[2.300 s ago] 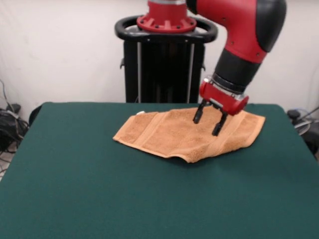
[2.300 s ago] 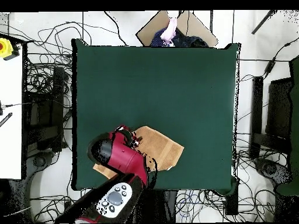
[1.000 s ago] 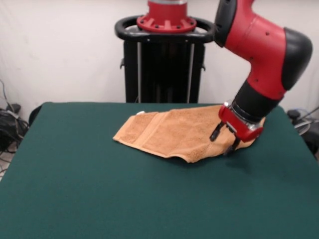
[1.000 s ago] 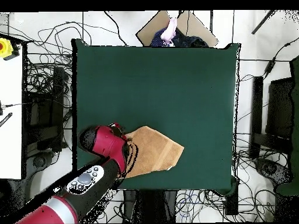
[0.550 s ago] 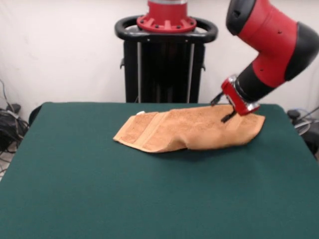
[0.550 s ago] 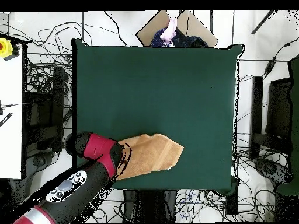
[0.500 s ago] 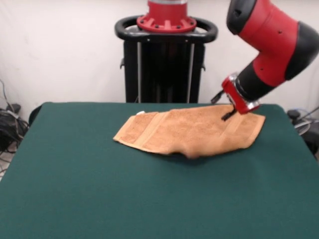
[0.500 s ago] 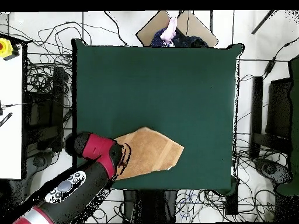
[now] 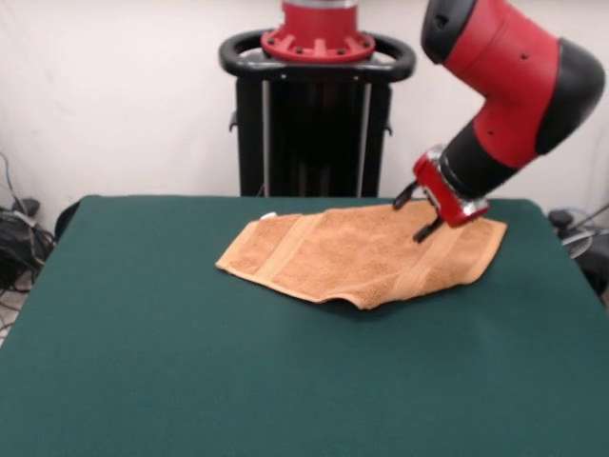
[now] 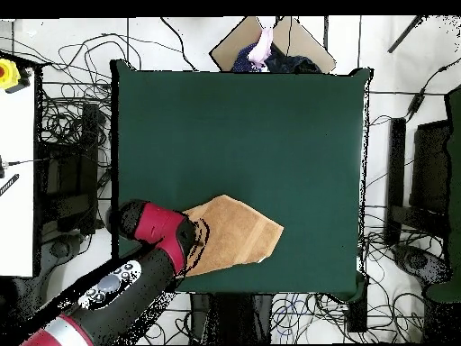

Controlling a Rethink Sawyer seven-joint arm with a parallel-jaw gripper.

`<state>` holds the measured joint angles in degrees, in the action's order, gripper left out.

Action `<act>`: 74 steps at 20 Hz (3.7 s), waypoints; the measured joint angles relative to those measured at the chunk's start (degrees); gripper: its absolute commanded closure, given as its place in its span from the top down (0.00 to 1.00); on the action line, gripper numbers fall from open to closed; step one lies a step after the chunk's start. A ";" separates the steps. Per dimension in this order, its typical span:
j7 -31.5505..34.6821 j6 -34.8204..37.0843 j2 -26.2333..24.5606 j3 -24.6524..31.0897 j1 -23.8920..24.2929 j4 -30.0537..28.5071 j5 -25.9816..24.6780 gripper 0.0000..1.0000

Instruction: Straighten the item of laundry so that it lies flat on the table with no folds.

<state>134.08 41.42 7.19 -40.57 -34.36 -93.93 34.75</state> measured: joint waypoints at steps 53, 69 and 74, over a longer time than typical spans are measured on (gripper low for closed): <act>0.06 -13.90 -4.93 1.80 1.51 1.51 5.27 1.00; 0.06 -19.58 -2.82 4.92 2.62 -0.78 8.17 0.00; 0.06 -33.63 2.23 10.98 7.41 -4.55 -1.96 0.00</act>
<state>134.14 7.79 9.42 -29.59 -26.95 -98.48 32.79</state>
